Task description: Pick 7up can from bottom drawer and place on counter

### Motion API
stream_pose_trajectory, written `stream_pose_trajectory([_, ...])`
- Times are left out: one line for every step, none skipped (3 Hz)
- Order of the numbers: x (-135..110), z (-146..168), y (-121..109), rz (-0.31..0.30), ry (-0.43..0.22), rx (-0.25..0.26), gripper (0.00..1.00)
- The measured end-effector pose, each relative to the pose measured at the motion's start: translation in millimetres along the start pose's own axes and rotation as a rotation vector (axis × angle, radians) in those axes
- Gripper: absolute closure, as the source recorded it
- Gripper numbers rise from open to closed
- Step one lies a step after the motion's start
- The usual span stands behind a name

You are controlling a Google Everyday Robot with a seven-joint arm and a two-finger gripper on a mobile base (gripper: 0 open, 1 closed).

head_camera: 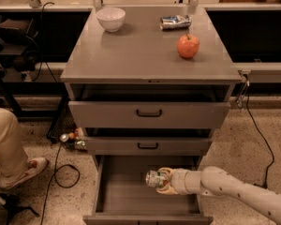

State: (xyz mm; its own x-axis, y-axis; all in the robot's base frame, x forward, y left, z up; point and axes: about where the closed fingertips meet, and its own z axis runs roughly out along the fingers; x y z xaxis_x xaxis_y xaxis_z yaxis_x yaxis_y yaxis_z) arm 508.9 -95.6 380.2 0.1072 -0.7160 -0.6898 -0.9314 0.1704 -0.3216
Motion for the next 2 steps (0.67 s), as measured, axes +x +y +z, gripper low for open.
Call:
stream_pose_trajectory([-23.4, -41.7, -14.9, -0.062, -0.006, 0.074, 1.00])
stream_pose_trajectory([-23.4, -41.3, -14.7, -0.062, -0.007, 0.073, 1.00])
